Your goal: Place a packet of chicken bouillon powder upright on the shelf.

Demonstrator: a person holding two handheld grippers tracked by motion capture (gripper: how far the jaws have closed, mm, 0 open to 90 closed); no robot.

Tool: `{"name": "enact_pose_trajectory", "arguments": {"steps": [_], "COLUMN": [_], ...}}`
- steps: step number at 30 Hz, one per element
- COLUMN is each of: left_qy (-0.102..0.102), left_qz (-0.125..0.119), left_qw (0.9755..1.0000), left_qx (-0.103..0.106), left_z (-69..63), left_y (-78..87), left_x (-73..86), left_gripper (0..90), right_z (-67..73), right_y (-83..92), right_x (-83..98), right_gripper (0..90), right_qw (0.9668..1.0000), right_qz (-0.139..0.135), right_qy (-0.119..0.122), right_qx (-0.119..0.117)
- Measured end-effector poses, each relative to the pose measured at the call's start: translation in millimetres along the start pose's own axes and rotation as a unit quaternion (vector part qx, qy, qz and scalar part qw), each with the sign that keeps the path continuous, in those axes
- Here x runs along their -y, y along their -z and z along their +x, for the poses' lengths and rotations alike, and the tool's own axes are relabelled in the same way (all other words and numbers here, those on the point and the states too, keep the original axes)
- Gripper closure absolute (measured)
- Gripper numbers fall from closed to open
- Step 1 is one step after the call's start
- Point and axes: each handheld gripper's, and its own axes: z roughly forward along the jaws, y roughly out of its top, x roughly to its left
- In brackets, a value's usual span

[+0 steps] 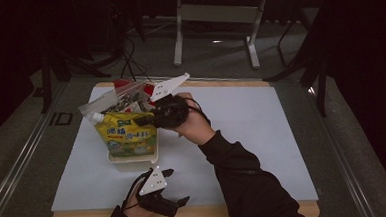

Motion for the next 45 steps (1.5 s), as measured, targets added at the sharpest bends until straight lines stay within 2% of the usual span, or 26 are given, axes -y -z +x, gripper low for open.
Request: {"name": "enact_pose_trajectory", "arguments": {"steps": [4, 7, 13, 15, 22, 28, 34, 37, 39, 42, 45], "left_qy": [0.003, -0.003, -0.004, -0.002, -0.001, -0.002, -0.002, -0.004, -0.004, -0.006, -0.004], "left_qz": [0.005, 0.005, 0.007, 0.006, 0.007, 0.008, 0.009, 0.007, 0.007, 0.007, 0.007], "left_qw": [1.0000, 1.0000, 1.0000, 1.0000, 1.0000, 1.0000, 0.9999, 1.0000, 1.0000, 0.9999, 0.9999], "left_qx": [-0.003, -0.005, -0.004, -0.003, -0.004, -0.003, -0.004, -0.005, -0.005, -0.005, -0.006], "left_z": [1.6, 2.0, 1.3, 1.5, 1.9, 1.6, 1.6, 1.7, 1.9, 2.5, 2.8], "left_y": [0.3, 1.0, 0.0, 0.1, 0.1, -0.2, -1.1, -0.7, -0.4, -0.7, -1.0], "left_x": [1.0, 0.7, 1.2, 1.2, 1.6, 1.7, 2.0, 1.7, 1.6, 1.4, 1.3], "left_gripper": [3.3, 3.3, 3.3, 3.3, 3.3, 3.3, 3.3, 3.3, 3.3, 3.3, 3.3], "right_z": [-0.1, -0.4, -0.8, -1.3, -3.8, -8.2, -10.3, -7.6, -6.5, -3.4, -1.2], "right_y": [-12.4, -17.8, -25.2, -28.4, -39.6, -40.9, -38.1, -37.1, -34.1, -26.6, -18.2], "right_x": [1.6, 4.6, 10.2, 13.4, 29.9, 44.9, 50.8, 49.0, 48.5, 48.9, 51.4], "right_gripper": [89.9, 89.9, 89.9, 89.9, 89.8, 89.7, 89.2, 83.6, 78.2, 67.8, 62.3], "right_qw": [0.9999, 0.9998, 0.9998, 0.9998, 0.9993, 0.9989, 0.9988, 0.9990, 0.9990, 0.9993, 0.9994], "right_qz": [0.010, 0.016, 0.009, 0.011, 0.019, 0.013, 0.013, 0.020, 0.015, 0.009, 0.010], "right_qy": [0.002, -0.001, -0.007, -0.009, -0.026, -0.040, -0.043, -0.038, -0.041, -0.036, -0.028], "right_qx": [-0.006, -0.011, -0.019, -0.014, -0.020, -0.021, -0.019, -0.012, -0.013, 0.002, 0.015]}}
